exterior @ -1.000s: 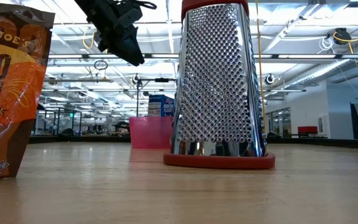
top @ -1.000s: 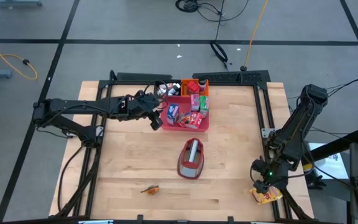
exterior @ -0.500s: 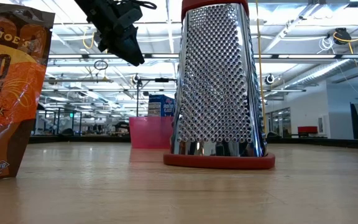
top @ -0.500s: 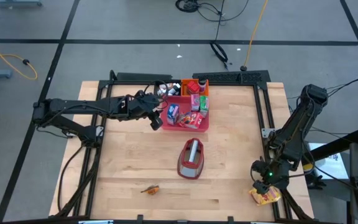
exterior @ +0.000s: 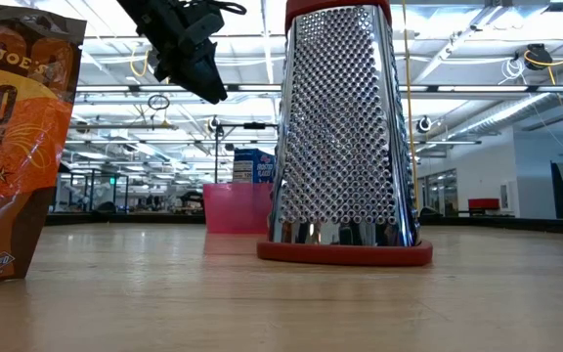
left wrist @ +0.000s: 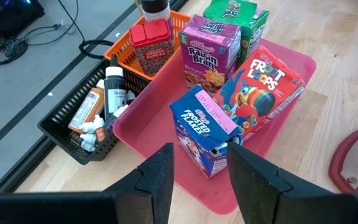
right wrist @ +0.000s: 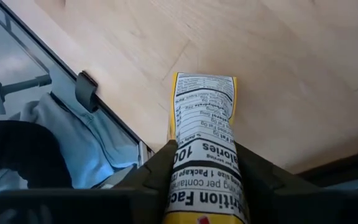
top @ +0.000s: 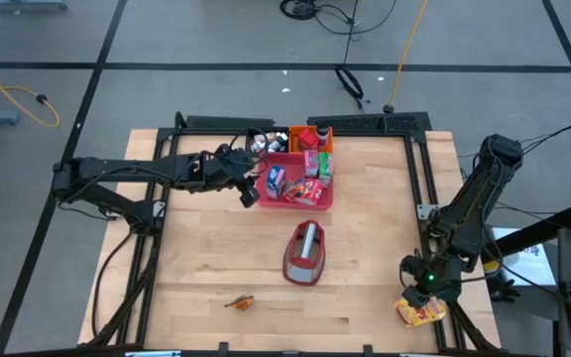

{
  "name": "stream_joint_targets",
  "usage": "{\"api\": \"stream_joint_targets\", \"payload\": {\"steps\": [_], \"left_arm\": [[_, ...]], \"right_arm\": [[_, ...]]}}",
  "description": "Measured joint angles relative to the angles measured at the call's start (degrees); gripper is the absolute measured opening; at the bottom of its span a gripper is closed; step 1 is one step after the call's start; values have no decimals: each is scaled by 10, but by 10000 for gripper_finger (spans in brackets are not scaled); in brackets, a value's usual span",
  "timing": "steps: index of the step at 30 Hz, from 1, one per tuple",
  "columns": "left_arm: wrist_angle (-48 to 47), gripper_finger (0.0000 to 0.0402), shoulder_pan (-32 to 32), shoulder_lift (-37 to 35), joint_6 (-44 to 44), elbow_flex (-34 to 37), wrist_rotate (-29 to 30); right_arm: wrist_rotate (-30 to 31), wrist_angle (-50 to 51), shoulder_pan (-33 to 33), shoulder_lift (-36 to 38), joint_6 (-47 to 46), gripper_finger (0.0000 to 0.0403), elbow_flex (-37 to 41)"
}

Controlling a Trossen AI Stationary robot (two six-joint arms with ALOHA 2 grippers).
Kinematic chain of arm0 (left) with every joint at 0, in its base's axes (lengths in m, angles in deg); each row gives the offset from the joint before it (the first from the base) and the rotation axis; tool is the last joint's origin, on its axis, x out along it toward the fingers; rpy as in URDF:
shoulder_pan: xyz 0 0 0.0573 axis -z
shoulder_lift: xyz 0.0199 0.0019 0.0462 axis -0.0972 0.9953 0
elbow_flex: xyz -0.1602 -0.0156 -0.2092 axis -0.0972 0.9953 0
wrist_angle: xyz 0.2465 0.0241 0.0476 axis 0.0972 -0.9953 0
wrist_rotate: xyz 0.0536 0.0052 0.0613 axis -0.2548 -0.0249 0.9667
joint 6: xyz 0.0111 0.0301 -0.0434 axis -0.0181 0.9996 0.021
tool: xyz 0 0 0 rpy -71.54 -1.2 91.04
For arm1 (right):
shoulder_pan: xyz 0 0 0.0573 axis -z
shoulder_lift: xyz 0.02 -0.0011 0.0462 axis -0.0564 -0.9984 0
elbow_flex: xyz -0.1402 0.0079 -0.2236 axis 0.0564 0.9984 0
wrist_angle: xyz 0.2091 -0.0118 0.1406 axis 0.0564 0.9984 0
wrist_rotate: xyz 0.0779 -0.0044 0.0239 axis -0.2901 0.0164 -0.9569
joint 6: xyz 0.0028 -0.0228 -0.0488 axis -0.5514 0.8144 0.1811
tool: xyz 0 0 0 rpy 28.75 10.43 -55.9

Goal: Pick & Place Kitchen Items
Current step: Put the yellow cereal box into the pink bin

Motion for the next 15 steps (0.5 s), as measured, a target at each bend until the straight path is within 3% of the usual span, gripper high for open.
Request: {"api": "stream_joint_targets", "payload": {"steps": [6,15], "left_arm": [[0,150,0,0,0,0,0],[0,150,0,0,0,0,0]], "right_arm": [[0,16,26,1,29,110,-1],[6,41,127,49,159,109,-12]]}}
